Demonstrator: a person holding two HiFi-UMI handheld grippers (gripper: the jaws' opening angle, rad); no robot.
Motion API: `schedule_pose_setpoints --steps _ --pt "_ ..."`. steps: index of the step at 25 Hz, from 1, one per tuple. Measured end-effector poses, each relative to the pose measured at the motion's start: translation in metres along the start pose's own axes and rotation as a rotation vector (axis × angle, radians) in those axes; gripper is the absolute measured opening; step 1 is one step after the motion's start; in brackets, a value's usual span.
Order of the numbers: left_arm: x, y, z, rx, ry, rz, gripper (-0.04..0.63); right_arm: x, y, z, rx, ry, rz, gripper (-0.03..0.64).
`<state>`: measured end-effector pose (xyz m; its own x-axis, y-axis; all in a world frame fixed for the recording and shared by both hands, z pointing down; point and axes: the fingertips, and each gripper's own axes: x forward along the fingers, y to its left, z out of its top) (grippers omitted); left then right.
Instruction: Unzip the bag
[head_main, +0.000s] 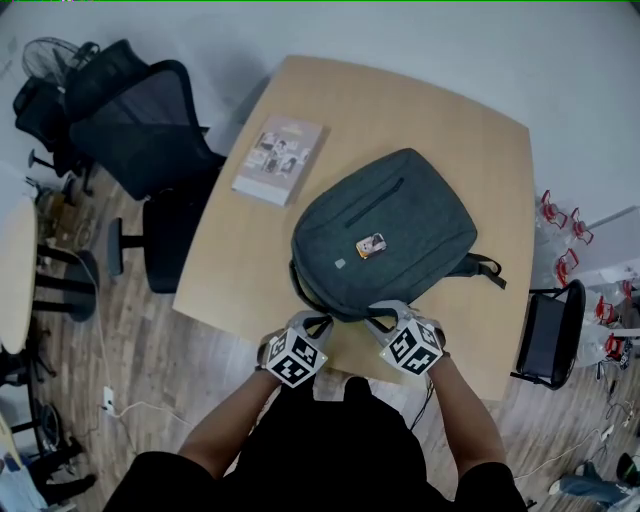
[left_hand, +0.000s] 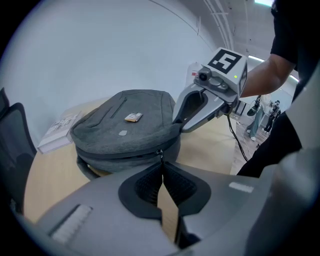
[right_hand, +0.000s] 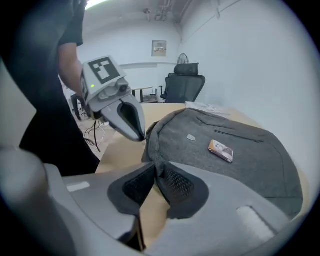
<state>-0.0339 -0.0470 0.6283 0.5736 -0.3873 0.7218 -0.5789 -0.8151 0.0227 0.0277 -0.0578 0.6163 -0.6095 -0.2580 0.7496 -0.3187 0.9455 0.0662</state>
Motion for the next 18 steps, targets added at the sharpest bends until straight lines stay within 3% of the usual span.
schedule_pose_setpoints --steps 5,10,14,18 --pt "0.004 -0.008 0.003 -0.027 -0.012 0.0 0.028 0.018 0.003 0.032 0.116 -0.051 -0.002 0.066" --pt "0.003 0.003 -0.003 -0.043 -0.007 0.021 0.028 0.031 0.005 0.043 0.103 -0.047 0.007 0.066" --pt "0.004 0.005 -0.007 -0.052 -0.006 0.021 0.026 0.03 0.008 0.043 0.053 -0.062 0.026 0.08" --pt "0.004 0.005 -0.008 -0.058 -0.01 0.016 0.026 0.012 0.007 0.023 -0.111 -0.028 0.04 0.112"
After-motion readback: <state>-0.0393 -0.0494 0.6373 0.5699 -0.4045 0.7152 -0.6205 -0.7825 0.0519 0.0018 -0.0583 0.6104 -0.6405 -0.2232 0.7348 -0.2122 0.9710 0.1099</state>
